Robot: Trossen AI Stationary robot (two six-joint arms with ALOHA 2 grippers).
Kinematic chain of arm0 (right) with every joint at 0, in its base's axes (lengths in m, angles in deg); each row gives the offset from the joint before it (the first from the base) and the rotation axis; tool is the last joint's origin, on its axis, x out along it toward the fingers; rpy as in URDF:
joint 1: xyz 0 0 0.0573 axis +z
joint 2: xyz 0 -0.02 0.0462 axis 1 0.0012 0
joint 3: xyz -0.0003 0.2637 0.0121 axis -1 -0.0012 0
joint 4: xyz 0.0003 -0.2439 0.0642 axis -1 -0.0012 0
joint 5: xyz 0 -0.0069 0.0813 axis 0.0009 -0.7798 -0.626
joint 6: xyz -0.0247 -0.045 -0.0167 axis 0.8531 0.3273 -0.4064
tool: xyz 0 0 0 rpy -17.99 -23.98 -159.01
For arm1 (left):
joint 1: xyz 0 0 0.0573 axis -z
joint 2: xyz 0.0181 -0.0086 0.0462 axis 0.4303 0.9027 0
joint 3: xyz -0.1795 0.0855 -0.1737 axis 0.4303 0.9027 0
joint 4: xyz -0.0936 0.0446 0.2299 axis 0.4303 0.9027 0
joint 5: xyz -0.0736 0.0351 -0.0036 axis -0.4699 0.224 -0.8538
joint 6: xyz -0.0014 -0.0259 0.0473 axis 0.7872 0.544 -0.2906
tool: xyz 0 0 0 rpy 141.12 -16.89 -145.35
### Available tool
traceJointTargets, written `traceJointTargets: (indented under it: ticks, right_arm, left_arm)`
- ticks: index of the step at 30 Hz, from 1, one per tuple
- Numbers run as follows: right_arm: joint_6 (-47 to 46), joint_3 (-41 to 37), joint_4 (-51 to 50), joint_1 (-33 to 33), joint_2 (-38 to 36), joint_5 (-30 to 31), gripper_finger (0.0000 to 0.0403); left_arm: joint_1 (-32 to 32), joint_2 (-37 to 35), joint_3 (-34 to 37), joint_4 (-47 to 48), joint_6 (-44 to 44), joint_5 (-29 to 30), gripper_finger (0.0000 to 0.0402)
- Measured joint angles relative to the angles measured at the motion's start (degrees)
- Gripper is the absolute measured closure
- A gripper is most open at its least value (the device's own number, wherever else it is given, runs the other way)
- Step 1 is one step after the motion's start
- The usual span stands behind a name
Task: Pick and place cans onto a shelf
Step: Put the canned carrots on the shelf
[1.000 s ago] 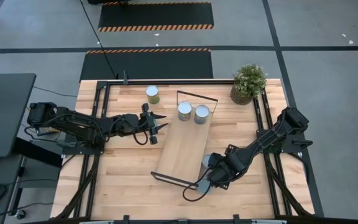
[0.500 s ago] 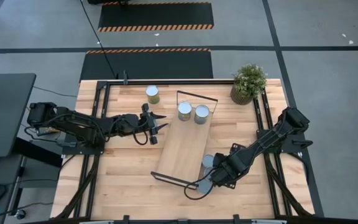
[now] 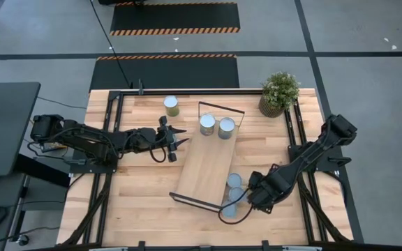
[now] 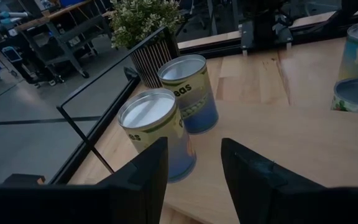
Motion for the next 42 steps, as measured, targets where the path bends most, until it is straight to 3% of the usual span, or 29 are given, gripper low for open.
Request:
traceJointTargets:
  ticks: [5,17,26,32,38,42]
  right_arm:
    - [3.97,-5.34,8.37,-1.36,-0.02,0.21,0.0003]
    - [14.5,-6.31,11.37,-5.48,0.14,5.88,0.0006]
    - [17.15,-6.31,12.54,-6.17,0.14,5.56,0.0064]
    - [17.96,-3.2,7.01,-7.47,-0.65,4.8,0.0087]
    - [21.39,5.53,-7.53,-10.85,-0.72,12.12,0.0079]
    - [25.98,9.42,-8.6,-15.12,-0.74,13.85,0.0079]
  left_arm:
    - [0.0,0.0,0.0,-0.08,0.02,0.0,0.0246]
    - [0.0,0.0,0.0,-0.09,0.0,0.0,0.0246]
    - [0.0,0.0,0.0,-0.07,-0.03,0.0,0.0246]
    - [0.07,-0.8,0.02,-2.6,-0.33,0.0,0.0246]
    - [0.07,-2.21,0.02,-1.96,-0.49,0.02,0.0246]
    - [0.07,-2.21,0.02,-1.4,-0.1,-0.02,0.0246]
